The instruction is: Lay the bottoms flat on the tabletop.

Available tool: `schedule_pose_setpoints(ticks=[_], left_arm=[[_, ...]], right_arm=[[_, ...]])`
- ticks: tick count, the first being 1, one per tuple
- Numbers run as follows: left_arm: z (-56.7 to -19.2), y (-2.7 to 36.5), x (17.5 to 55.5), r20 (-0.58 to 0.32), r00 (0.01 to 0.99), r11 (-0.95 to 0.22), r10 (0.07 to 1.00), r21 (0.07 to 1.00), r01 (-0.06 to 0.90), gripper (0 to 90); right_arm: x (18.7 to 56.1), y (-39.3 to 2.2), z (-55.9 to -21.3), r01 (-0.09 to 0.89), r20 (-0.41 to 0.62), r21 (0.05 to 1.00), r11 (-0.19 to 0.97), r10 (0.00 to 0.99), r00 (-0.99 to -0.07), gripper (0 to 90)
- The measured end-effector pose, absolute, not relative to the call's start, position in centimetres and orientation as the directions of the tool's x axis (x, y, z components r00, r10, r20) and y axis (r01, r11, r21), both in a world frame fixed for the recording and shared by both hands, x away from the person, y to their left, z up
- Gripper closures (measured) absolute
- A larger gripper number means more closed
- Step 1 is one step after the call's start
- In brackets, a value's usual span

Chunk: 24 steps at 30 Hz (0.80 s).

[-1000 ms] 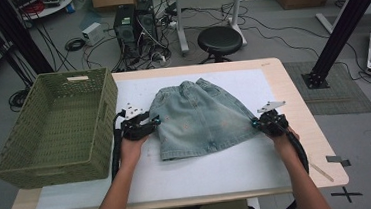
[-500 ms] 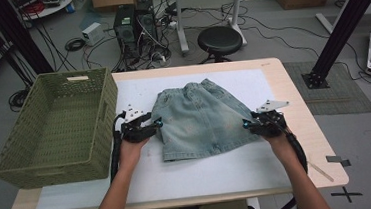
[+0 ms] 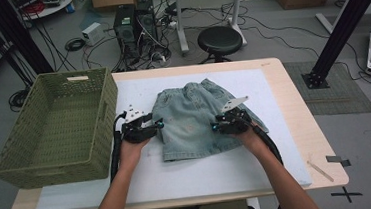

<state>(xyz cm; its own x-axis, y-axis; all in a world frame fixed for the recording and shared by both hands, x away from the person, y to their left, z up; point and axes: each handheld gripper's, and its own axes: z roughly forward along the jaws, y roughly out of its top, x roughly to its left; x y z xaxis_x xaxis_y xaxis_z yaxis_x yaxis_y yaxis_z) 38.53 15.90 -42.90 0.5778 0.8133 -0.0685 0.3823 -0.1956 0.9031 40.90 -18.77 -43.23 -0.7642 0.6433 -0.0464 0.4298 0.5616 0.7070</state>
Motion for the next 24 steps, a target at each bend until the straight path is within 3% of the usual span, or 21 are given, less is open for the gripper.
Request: schedule_pose_setpoints(ticks=[1,3,13,15,18,21,23,24], left_arm=[[-42.9,15.9,38.5,-0.069,0.578,-0.195,0.813,0.903,0.383,49.6],[-42.9,15.9,38.6,-0.073,0.577,-0.19,0.813,0.904,0.383,49.6],[-42.8,15.8,38.5,-0.072,0.585,-0.191,0.808,0.907,0.376,49.6],[-42.8,15.8,38.4,-0.078,0.586,-0.184,0.807,0.909,0.375,49.6],[-42.8,15.9,38.4,-0.079,0.586,-0.184,0.807,0.908,0.376,49.6],[-42.8,15.8,38.4,-0.079,0.589,-0.184,0.804,0.909,0.374,49.6],[-42.8,15.8,38.3,-0.081,0.59,-0.184,0.803,0.908,0.376,49.6],[-42.8,15.8,38.3,-0.081,0.591,-0.186,0.802,0.908,0.376,49.6]], right_arm=[[41.1,-18.6,-43.4,0.427,-0.065,0.691,0.583,0.638,-0.767,77.9],[41.3,-18.5,-43.2,0.427,-0.057,0.699,0.573,0.641,-0.766,83.5],[43.1,-18.8,-41.7,0.451,-0.028,0.775,0.444,0.736,-0.676,80.4],[42.9,-18.8,-40.9,0.423,-0.025,0.807,0.412,0.739,-0.673,71.1],[43.0,-18.4,-40.3,0.406,-0.065,0.787,0.464,0.717,-0.694,76.1],[43.0,-17.6,-40.6,0.42,-0.04,0.753,0.507,0.672,-0.739,65.7],[42.9,-16.9,-41.1,0.405,-0.095,0.721,0.562,0.659,-0.746,68.9],[43.0,-16.6,-41.4,0.407,-0.107,0.708,0.577,0.657,-0.746,77.6]])
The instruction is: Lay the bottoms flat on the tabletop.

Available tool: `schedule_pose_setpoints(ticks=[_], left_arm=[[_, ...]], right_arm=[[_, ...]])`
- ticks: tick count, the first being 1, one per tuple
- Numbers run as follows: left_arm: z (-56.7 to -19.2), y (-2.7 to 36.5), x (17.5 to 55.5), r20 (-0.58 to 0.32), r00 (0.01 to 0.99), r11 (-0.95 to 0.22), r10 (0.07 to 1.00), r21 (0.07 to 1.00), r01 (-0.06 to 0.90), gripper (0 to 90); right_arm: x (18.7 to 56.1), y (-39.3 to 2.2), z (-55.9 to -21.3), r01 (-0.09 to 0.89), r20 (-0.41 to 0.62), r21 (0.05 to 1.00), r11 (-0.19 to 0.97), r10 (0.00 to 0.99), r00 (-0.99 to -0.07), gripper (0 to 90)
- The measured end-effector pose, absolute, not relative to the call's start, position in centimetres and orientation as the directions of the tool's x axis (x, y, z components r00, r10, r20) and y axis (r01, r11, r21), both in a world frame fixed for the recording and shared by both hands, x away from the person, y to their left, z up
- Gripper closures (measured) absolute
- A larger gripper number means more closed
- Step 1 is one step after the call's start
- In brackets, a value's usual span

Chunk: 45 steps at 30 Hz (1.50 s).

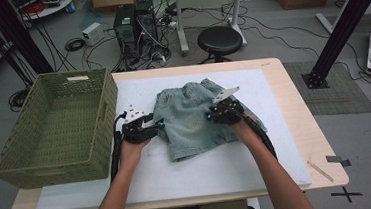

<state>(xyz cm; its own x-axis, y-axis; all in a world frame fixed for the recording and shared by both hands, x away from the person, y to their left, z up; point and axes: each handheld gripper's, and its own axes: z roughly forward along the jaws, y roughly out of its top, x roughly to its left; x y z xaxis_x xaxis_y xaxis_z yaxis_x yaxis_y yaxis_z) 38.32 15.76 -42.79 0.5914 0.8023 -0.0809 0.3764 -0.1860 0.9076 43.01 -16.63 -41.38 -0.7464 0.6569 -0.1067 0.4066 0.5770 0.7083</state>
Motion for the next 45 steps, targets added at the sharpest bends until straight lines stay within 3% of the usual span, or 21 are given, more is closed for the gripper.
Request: schedule_pose_setpoints(ticks=[3,8,11,18,23,28,32,45], left_arm=[[-42.7,15.8,38.3,-0.077,0.596,-0.191,0.799,0.907,0.374,49.5],[-43.0,15.7,38.4,-0.079,0.592,-0.194,0.802,0.903,0.383,49.4],[-43.1,15.7,38.4,-0.081,0.588,-0.191,0.805,0.902,0.386,49.5],[-43.4,16.0,38.3,-0.093,0.587,-0.189,0.804,0.897,0.4,49.6],[-43.5,15.8,38.0,-0.095,0.604,-0.194,0.791,0.898,0.395,49.6],[-43.6,15.4,37.6,-0.09,0.619,-0.206,0.78,0.897,0.39,48.9],[-43.6,15.5,37.6,-0.095,0.618,-0.199,0.781,0.899,0.389,48.9],[-43.3,15.8,37.6,-0.107,0.612,-0.166,0.783,0.913,0.372,46.3]], right_arm=[[43.2,-16.5,-41.8,0.413,-0.107,0.686,0.599,0.644,-0.757,86.8],[44.2,-18.1,-40.5,0.45,0.052,0.767,0.457,0.655,-0.754,88.7],[45.1,-18.4,-39.6,0.452,0.066,0.795,0.405,0.682,-0.728,88.3],[46.8,-17.0,-40.3,0.44,-0.089,0.762,0.476,0.749,-0.657,87.8],[47.3,-16.7,-41.6,0.444,-0.127,0.735,0.512,0.748,-0.651,86.6],[47.2,-17.1,-42.7,0.434,-0.156,0.723,0.538,0.739,-0.656,81.7],[46.6,-17.8,-41.8,0.439,-0.106,0.76,0.479,0.758,-0.643,68.3],[40.5,-22.7,-39.5,0.365,-0.075,0.835,0.412,0.742,-0.666,58.4]])
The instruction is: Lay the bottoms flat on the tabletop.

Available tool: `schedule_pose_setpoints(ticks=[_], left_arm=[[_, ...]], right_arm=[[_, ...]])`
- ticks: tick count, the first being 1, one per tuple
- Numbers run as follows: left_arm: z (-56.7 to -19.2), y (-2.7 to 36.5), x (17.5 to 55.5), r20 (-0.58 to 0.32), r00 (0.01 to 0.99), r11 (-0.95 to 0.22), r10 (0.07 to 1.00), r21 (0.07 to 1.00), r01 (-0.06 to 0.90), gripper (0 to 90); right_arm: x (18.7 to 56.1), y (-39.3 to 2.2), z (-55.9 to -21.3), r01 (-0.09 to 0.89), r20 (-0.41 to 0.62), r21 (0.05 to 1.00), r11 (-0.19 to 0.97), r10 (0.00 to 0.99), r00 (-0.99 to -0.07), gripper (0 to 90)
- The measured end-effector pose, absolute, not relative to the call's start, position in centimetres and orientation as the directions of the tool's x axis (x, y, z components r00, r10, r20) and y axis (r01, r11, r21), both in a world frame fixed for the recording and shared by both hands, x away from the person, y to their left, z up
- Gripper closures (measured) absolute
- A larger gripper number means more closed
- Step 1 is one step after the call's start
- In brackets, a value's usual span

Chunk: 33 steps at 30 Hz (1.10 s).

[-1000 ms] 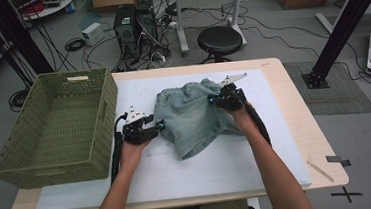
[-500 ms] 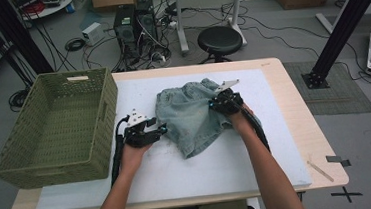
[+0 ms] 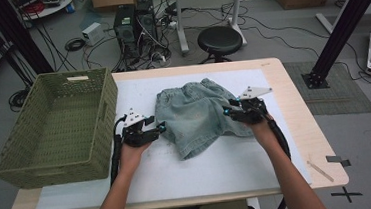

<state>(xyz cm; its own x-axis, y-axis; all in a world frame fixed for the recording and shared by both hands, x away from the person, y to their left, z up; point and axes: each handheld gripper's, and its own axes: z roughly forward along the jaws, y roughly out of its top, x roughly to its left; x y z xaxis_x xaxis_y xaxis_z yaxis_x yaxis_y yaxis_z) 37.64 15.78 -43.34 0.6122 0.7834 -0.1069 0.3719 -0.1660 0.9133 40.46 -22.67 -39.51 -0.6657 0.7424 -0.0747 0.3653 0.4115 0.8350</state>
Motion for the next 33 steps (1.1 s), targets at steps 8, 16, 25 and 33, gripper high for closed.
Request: schedule_pose_setpoints(ticks=[8,16,25,33], left_arm=[[-43.3,15.4,37.8,-0.117,0.625,-0.157,0.772,0.917,0.366,40.8],[-43.3,14.9,38.0,-0.12,0.631,-0.152,0.767,0.92,0.361,40.5],[-43.3,14.9,37.9,-0.121,0.633,-0.156,0.765,0.918,0.364,40.4],[-43.4,14.8,37.9,-0.122,0.635,-0.158,0.763,0.917,0.366,40.4]], right_arm=[[36.4,-24.7,-40.8,0.37,-0.074,0.815,0.445,0.714,-0.696,56.8],[33.5,-24.0,-41.7,0.298,-0.073,0.818,0.491,0.604,-0.794,68.3],[35.0,-22.3,-44.0,0.369,-0.048,0.754,0.543,0.607,-0.794,68.3],[37.1,-22.4,-44.1,0.454,-0.07,0.729,0.512,0.716,-0.695,72.7]])
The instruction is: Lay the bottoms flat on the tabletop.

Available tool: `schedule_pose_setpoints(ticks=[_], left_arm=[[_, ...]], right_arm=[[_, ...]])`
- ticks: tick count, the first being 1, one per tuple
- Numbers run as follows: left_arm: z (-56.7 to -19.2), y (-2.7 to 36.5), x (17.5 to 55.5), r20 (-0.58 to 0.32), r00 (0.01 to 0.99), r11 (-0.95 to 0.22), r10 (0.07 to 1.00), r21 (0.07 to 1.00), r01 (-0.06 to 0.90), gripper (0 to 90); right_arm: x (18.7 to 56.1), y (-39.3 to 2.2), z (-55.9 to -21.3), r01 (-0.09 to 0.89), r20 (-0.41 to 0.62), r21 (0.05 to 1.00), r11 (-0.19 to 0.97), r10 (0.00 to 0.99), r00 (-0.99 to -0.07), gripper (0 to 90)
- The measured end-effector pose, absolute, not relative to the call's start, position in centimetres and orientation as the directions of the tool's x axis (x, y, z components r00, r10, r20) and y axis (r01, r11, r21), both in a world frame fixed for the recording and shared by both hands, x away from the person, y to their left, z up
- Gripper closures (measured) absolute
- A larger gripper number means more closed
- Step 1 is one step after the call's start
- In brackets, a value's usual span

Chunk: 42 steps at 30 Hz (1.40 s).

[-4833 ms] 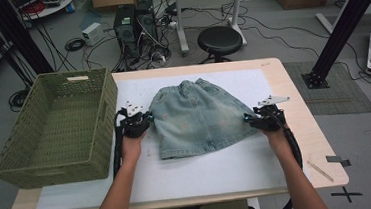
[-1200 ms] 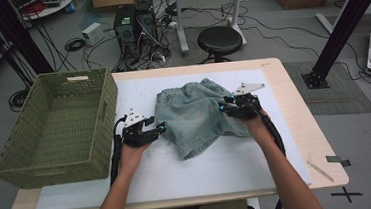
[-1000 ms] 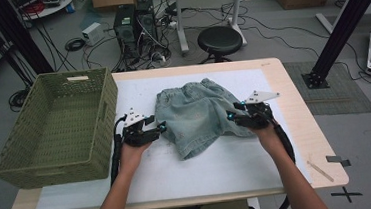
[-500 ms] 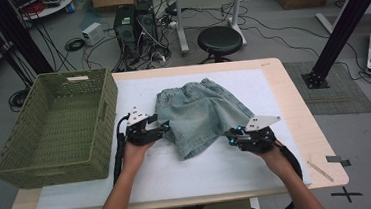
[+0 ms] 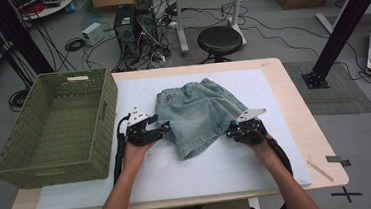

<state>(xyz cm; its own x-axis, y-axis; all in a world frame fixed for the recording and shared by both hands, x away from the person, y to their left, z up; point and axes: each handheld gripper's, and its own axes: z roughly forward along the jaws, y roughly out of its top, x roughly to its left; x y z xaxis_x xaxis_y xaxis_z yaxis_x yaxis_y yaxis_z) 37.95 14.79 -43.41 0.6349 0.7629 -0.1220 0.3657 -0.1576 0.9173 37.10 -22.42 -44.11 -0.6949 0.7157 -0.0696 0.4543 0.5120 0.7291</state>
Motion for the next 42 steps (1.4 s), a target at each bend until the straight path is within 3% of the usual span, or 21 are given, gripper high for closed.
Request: schedule_pose_setpoints(ticks=[4,10,12,15,23,28,34,36,39,42], left_arm=[[-43.5,14.7,37.9,-0.124,0.635,-0.158,0.763,0.916,0.369,40.5],[-43.6,14.6,37.9,-0.123,0.637,-0.16,0.761,0.916,0.368,40.5],[-43.6,14.5,37.9,-0.122,0.639,-0.161,0.76,0.916,0.367,40.5],[-43.5,14.6,37.9,-0.122,0.639,-0.161,0.76,0.916,0.367,40.5],[-43.4,15.2,37.8,-0.125,0.625,-0.149,0.77,0.918,0.367,40.5],[-43.4,15.4,37.8,-0.124,0.606,-0.144,0.786,0.917,0.373,40.5],[-43.6,15.5,38.0,-0.126,0.572,-0.139,0.81,0.907,0.397,40.5],[-43.7,15.5,38.0,-0.122,0.562,-0.146,0.818,0.902,0.407,40.5],[-43.9,15.6,38.1,-0.115,0.538,-0.151,0.835,0.893,0.425,40.5],[-44.2,15.9,38.3,-0.118,0.507,-0.143,0.854,0.883,0.446,40.4]], right_arm=[[37.5,-22.1,-44.2,0.465,-0.023,0.726,0.507,0.694,-0.72,69.0],[37.5,-21.1,-44.2,0.458,-0.048,0.706,0.54,0.682,-0.73,67.2],[37.7,-20.8,-44.4,0.465,-0.066,0.696,0.547,0.693,-0.718,71.4],[37.9,-20.6,-44.4,0.457,-0.089,0.685,0.566,0.689,-0.72,88.1],[35.8,-21.3,-43.9,0.408,-0.079,0.658,0.633,0.597,-0.798,90.0],[34.1,-21.9,-43.4,0.423,-0.002,0.61,0.67,0.535,-0.845,90.0],[32.7,-21.3,-42.9,0.338,0.016,0.655,0.676,0.435,-0.9,90.0],[32.6,-21.0,-43.1,0.309,0.002,0.671,0.674,0.415,-0.91,89.1],[32.6,-21.5,-42.9,0.308,-0.004,0.7,0.645,0.434,-0.901,73.3],[32.6,-23.1,-42.4,0.314,-0.006,0.73,0.607,0.466,-0.885,65.7]])
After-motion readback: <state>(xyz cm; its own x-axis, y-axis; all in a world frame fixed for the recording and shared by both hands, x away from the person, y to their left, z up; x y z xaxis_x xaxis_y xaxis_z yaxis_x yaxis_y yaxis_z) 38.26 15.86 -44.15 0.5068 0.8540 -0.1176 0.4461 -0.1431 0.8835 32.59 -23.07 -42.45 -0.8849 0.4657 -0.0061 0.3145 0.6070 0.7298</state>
